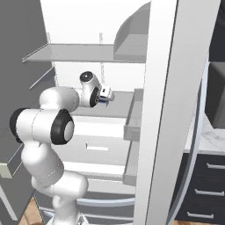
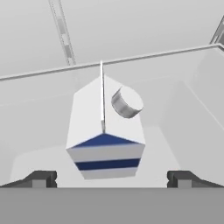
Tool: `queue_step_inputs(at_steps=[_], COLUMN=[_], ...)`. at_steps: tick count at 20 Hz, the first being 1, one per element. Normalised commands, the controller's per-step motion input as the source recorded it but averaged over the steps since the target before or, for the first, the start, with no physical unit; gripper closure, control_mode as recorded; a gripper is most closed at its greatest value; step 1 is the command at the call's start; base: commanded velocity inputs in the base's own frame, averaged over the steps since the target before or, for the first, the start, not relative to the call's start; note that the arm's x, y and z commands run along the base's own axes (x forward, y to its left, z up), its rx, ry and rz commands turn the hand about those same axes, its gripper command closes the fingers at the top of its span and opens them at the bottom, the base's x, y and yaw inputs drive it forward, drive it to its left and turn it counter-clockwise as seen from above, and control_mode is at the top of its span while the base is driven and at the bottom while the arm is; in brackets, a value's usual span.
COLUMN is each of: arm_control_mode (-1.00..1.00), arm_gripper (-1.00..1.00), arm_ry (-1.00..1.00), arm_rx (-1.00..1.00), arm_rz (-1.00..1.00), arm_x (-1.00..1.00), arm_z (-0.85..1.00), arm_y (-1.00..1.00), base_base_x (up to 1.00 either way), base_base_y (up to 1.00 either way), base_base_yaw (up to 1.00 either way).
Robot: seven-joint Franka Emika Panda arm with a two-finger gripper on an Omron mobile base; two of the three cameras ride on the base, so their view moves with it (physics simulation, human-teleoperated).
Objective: Take a sugar cube from the saucer and place it inside the coffee. Then, grab milk from the fridge and place it next to the coffee on the counter to sweeten the coffee.
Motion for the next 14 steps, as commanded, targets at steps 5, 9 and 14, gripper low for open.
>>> queue_step_inputs(at_steps=[5, 9, 14], arm_control_mode=[-1.00, -1.00, -1.00], arm_gripper=[-1.00, -1.00, -1.00], arm_ry=[-0.03, -0.05, -0.06], arm_rx=[0.00, 0.00, 0.00], arm_rz=[0.00, 0.00, 0.00], arm_x=[0.24, 0.11, 0.16], arm_z=[-0.05, -0.02, -0.10], arm_y=[0.00, 0.00, 0.00], base_base_x=[0.00, 0.00, 0.00], base_base_y=[0.00, 0.00, 0.00], base_base_yaw=[0.00, 0.00, 0.00])
